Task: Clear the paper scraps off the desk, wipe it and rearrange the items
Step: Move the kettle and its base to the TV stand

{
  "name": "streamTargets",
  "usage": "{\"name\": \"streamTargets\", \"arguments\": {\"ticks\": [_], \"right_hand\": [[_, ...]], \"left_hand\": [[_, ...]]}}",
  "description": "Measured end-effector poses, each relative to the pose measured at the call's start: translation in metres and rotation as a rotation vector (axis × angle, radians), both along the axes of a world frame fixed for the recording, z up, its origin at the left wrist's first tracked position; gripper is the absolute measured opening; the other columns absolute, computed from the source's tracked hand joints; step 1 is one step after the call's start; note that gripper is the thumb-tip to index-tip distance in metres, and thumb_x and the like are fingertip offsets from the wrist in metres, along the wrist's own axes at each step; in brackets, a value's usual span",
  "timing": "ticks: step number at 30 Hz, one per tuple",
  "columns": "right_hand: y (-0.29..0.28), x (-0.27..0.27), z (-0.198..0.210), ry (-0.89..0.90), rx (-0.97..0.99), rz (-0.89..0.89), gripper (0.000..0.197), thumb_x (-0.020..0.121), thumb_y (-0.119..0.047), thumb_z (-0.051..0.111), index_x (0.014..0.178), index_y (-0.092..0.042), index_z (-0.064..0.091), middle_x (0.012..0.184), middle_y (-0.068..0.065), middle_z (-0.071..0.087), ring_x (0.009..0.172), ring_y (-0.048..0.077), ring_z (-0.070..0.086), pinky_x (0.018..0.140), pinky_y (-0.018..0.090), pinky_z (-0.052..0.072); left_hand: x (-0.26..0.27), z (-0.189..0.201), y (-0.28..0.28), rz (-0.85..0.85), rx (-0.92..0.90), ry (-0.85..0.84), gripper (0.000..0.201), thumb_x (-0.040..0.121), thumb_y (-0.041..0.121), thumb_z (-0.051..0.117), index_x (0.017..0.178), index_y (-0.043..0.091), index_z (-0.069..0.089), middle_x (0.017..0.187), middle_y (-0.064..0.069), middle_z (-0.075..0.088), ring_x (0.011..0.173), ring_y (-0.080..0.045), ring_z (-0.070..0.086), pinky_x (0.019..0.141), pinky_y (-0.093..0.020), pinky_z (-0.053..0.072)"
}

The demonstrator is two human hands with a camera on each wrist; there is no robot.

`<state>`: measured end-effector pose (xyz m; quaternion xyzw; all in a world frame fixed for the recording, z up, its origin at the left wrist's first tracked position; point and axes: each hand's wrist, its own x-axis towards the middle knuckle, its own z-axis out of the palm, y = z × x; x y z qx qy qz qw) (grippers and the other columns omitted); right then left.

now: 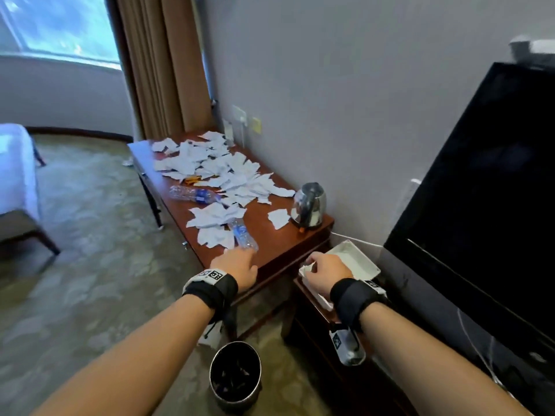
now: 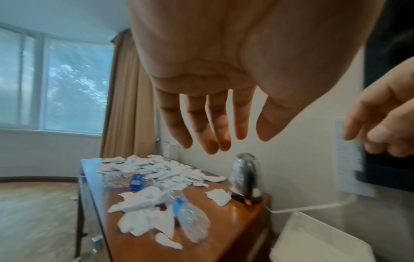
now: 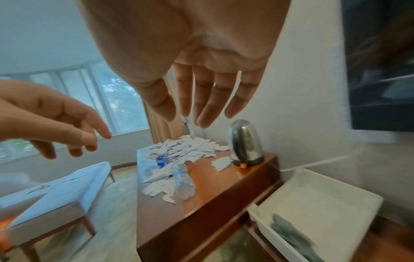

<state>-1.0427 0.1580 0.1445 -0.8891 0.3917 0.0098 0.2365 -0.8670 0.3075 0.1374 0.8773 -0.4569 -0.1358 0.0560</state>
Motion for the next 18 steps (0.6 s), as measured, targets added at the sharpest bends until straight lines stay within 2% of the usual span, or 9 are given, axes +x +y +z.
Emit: {"name": "streamTargets", "arguments": {"ticks": [4, 6, 9, 11, 13, 15, 18], "right_hand": [[-0.008, 0.105, 0.003, -0.009, -0.002, 0.145, 0.022, 0.084, -0.036, 0.057, 0.104, -0.029, 0.063, 0.096, -0.007, 0.065, 0.09, 0.016, 0.063, 0.078, 0.034, 0.056], [-0.005, 0.157, 0.002, -0.006, 0.019, 0.207, 0.018, 0.085, -0.039, 0.058, 0.099, -0.029, 0.063, 0.092, -0.006, 0.065, 0.084, 0.014, 0.063, 0.076, 0.034, 0.057], [0.004, 0.227, -0.001, -0.004, 0.028, 0.282, 0.02, 0.085, -0.031, 0.058, 0.105, -0.028, 0.062, 0.098, -0.004, 0.065, 0.083, 0.016, 0.063, 0.076, 0.033, 0.057], [0.011, 0.265, -0.004, -0.01, 0.036, 0.32, 0.025, 0.085, -0.031, 0.058, 0.11, -0.028, 0.062, 0.101, -0.003, 0.065, 0.083, 0.016, 0.062, 0.077, 0.033, 0.056], [0.017, 0.297, -0.012, -0.005, 0.056, 0.342, 0.026, 0.085, -0.033, 0.058, 0.111, -0.028, 0.062, 0.096, -0.003, 0.066, 0.082, 0.014, 0.062, 0.078, 0.034, 0.057], [0.022, 0.327, -0.022, 0.007, 0.066, 0.343, 0.028, 0.083, -0.035, 0.058, 0.11, -0.03, 0.062, 0.092, -0.005, 0.066, 0.083, 0.014, 0.062, 0.08, 0.037, 0.057], [0.024, 0.369, -0.037, -0.01, 0.091, 0.303, 0.027, 0.085, -0.034, 0.057, 0.111, -0.029, 0.062, 0.095, -0.005, 0.065, 0.085, 0.014, 0.062, 0.081, 0.038, 0.057]], "left_hand": [[0.072, 0.01, 0.011, 0.1, 0.017, -0.052, 0.036, 0.094, 0.044, 0.045, 0.122, 0.023, 0.054, 0.124, -0.003, 0.058, 0.114, -0.025, 0.058, 0.09, -0.039, 0.05], [0.11, 0.016, 0.023, 0.157, 0.028, -0.07, 0.036, 0.095, 0.043, 0.045, 0.124, 0.023, 0.053, 0.126, -0.004, 0.056, 0.115, -0.026, 0.057, 0.091, -0.04, 0.049], [0.162, 0.023, 0.041, 0.253, 0.026, -0.107, 0.038, 0.095, 0.042, 0.045, 0.128, 0.024, 0.053, 0.127, -0.004, 0.055, 0.116, -0.027, 0.056, 0.092, -0.041, 0.049], [0.192, 0.022, 0.054, 0.317, 0.029, -0.118, 0.038, 0.095, 0.042, 0.045, 0.127, 0.025, 0.053, 0.127, -0.004, 0.056, 0.117, -0.027, 0.055, 0.093, -0.041, 0.048], [0.22, 0.016, 0.064, 0.358, 0.036, -0.106, 0.037, 0.094, 0.043, 0.045, 0.127, 0.026, 0.054, 0.128, -0.003, 0.056, 0.117, -0.026, 0.055, 0.094, -0.042, 0.048], [0.251, 0.007, 0.068, 0.366, 0.045, -0.089, 0.037, 0.094, 0.044, 0.045, 0.126, 0.028, 0.054, 0.128, -0.002, 0.056, 0.117, -0.026, 0.055, 0.095, -0.042, 0.047], [0.301, -0.009, 0.069, 0.327, 0.058, -0.07, 0.038, 0.095, 0.046, 0.044, 0.127, 0.028, 0.053, 0.13, -0.002, 0.055, 0.118, -0.025, 0.055, 0.096, -0.042, 0.047]]}}
